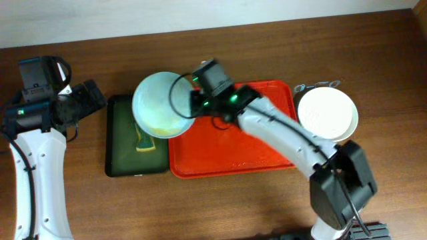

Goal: Clean dirty plates on tray and stack at the side
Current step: 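Lift the plate with the right gripper and tilt it over the green tray, then place the plate onto the stacked plates right of the red tray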

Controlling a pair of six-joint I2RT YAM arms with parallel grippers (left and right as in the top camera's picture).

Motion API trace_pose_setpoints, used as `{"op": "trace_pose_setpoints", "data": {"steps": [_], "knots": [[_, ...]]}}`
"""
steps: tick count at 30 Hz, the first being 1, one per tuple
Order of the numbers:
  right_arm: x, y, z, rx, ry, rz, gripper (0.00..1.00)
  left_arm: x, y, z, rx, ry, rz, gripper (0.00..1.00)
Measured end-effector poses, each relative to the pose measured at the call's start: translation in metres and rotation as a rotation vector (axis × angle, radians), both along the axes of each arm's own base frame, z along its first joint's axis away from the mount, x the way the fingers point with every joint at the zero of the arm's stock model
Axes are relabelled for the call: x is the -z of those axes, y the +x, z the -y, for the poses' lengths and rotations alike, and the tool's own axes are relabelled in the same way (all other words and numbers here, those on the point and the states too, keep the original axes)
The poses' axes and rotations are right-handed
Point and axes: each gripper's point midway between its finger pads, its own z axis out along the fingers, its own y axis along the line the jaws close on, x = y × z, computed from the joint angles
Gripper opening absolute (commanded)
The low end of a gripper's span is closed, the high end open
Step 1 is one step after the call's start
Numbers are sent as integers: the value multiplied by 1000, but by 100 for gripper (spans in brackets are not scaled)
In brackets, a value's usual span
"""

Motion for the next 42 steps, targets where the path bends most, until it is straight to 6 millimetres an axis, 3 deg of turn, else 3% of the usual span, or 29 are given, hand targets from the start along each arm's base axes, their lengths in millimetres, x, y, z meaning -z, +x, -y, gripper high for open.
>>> {"op": "trace_pose_setpoints", "data": {"steps": [3,6,9,13,16,24,29,31,32,35,38,39,41,42], "knots": [[-16,-7,-29,-17,-141,205,4,0,0,0,0,-1,-1,99],[-56,-5,-52,-38,-313,504,4,0,0,0,-3,-2,1,99],[-99,-16,-70,-49,-488,743,4,0,0,0,-2,-2,0,99],[-137,-22,-73,-40,-664,902,4,0,0,0,-3,-2,0,99],[-154,-27,-73,-39,-761,961,4,0,0,0,-2,-2,0,99],[-158,-26,-66,17,-756,959,4,0,0,0,-3,-2,0,99],[-78,-9,-62,-106,-455,636,4,0,0,0,-2,-2,0,99],[-58,10,-45,-83,-293,493,4,0,0,0,-2,-2,0,99],[-47,21,-24,-66,-240,400,4,0,0,0,-3,-2,0,99],[-38,32,35,-12,-175,231,4,0,0,0,-3,-2,0,99],[-59,39,139,170,-132,121,4,0,0,0,-2,-2,0,99],[-64,35,183,258,-129,78,4,0,0,0,-2,-2,0,99],[-58,26,280,474,-139,-22,4,0,0,0,-2,-2,-1,99],[-53,19,306,533,-140,-62,4,0,0,0,-3,-2,0,99]]}}
